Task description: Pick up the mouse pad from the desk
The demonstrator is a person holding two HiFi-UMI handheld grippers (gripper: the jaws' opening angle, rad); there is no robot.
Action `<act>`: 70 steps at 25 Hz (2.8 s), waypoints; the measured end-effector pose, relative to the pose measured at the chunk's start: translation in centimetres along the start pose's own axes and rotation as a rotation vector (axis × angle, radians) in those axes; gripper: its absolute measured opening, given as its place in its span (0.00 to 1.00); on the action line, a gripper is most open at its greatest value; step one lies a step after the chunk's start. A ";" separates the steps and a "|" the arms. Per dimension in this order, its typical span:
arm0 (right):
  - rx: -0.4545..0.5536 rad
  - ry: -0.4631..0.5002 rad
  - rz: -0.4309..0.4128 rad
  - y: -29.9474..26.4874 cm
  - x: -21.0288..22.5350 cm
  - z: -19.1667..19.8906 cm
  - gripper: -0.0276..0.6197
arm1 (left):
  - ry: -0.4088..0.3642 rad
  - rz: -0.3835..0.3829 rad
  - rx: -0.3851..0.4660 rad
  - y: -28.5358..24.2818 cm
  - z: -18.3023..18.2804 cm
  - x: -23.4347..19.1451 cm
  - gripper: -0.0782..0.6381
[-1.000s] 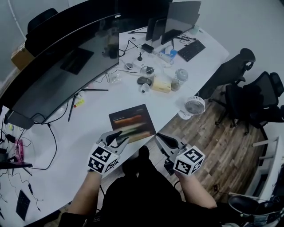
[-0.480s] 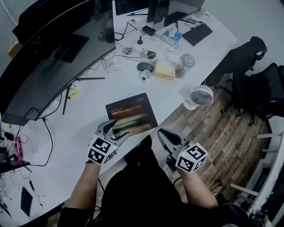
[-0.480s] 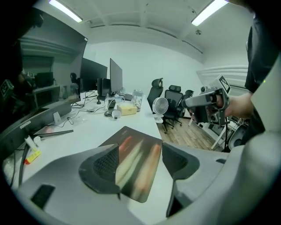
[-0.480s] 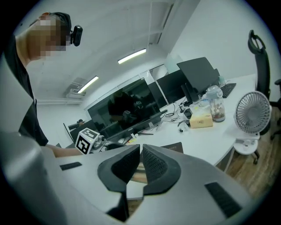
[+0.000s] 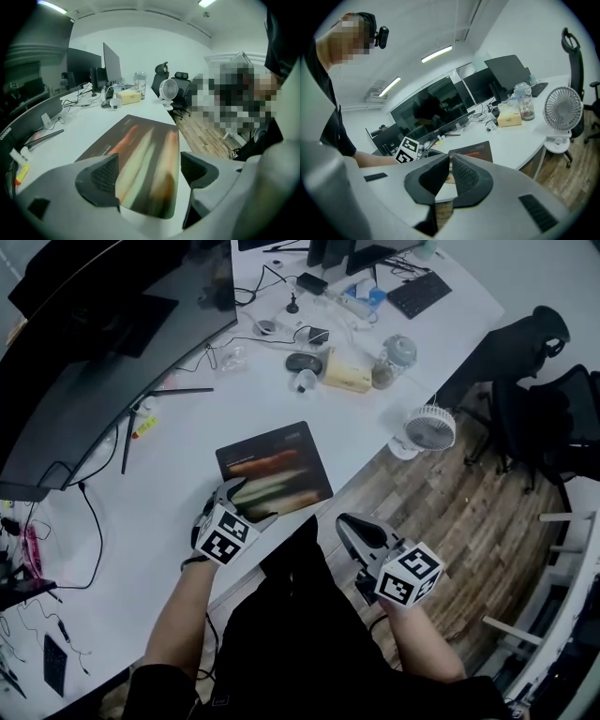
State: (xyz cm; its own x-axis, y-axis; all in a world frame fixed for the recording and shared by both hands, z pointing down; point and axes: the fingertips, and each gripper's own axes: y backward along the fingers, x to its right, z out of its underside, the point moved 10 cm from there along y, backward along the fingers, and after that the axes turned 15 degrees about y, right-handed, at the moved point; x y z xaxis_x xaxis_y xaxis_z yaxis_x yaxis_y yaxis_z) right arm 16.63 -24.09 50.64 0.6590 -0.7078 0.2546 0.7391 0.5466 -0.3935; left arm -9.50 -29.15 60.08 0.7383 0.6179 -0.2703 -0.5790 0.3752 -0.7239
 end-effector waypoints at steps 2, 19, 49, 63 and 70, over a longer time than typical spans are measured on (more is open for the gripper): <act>-0.008 -0.004 0.009 0.2 0.2 0.2 0.07 | -0.013 0.004 -0.002 -0.8 0.0 -0.1 0.69; -0.028 0.010 0.060 0.7 0.2 -0.1 0.07 | -0.129 0.048 -0.112 -5.3 -0.8 -1.1 0.82; -0.049 -0.051 0.022 -2.0 0.6 0.4 0.07 | -0.152 0.096 -0.089 -5.3 -2.2 -3.1 0.81; -0.031 -0.059 0.044 -1.1 0.9 -0.2 0.07 | -0.215 0.084 -0.223 -6.2 -1.2 -0.9 0.93; -0.031 -0.062 0.042 -0.8 0.6 0.2 0.07 | -0.177 0.060 -0.161 -6.2 -1.3 -1.1 0.92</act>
State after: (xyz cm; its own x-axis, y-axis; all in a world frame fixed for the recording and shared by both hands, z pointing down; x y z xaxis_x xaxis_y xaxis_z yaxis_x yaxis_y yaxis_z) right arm 16.45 -24.87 51.25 0.6973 -0.6550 0.2912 0.7068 0.5603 -0.4319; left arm -6.28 -33.09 64.04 0.6242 0.7523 -0.2107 -0.5468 0.2281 -0.8056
